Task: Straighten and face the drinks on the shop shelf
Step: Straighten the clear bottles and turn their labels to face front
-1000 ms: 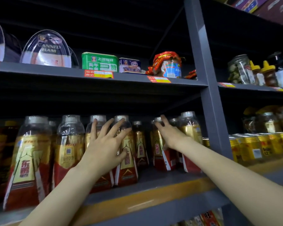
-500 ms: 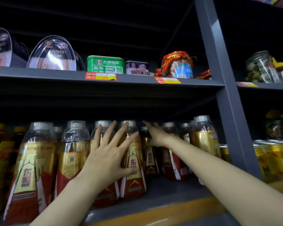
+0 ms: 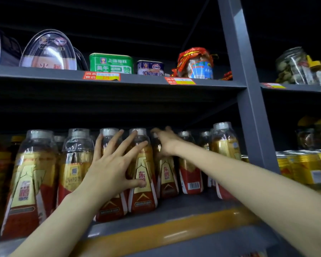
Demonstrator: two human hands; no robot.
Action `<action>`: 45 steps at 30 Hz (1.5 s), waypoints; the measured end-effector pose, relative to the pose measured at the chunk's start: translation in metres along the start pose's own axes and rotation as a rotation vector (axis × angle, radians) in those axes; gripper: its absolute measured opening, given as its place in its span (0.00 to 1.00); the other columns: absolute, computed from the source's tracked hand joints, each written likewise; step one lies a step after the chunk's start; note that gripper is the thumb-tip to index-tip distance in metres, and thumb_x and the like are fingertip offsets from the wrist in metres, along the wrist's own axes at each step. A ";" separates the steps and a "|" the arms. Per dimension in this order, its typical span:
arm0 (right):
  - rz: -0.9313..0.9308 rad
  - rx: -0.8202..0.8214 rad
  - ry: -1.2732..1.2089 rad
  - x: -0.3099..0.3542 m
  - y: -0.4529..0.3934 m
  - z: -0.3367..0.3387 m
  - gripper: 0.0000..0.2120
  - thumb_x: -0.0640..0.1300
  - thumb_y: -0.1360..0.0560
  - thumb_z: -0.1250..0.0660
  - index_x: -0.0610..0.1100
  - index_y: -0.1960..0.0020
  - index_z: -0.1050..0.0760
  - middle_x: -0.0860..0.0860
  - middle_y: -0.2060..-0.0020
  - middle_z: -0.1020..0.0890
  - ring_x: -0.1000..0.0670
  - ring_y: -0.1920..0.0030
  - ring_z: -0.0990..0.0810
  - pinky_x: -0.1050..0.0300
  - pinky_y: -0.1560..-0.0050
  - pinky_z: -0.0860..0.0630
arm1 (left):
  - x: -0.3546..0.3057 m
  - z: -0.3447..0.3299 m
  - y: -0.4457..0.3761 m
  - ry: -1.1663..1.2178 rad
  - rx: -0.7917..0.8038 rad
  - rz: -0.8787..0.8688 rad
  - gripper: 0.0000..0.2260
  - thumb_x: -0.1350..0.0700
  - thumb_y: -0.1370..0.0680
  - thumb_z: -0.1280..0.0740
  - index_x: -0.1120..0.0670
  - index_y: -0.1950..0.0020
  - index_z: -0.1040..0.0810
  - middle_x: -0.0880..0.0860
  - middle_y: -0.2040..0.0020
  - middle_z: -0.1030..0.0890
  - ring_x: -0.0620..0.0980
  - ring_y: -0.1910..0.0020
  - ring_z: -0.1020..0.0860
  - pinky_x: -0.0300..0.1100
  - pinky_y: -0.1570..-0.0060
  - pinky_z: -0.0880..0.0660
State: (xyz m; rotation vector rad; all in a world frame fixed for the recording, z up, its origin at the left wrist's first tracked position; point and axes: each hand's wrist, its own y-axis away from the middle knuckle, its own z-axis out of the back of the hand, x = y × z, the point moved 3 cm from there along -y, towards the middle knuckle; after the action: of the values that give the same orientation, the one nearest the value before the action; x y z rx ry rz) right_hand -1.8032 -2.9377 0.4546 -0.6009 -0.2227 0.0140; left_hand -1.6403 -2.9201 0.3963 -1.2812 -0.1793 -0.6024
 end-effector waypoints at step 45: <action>-0.198 -0.082 -1.832 0.016 0.200 0.066 0.12 0.39 0.29 0.29 0.40 0.49 0.29 0.38 0.51 0.20 0.41 0.50 0.20 0.42 0.52 0.21 | -0.035 0.148 0.035 1.184 -0.151 0.289 0.35 0.53 0.36 0.22 0.43 0.35 0.36 0.44 0.39 0.29 0.43 0.40 0.28 0.37 0.42 0.28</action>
State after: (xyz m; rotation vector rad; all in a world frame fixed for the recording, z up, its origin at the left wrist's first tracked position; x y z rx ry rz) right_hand -1.7910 -2.7341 0.3986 -0.4824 -2.0593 0.3735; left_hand -1.6215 -2.7655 0.3949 -0.8864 1.0226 -1.0312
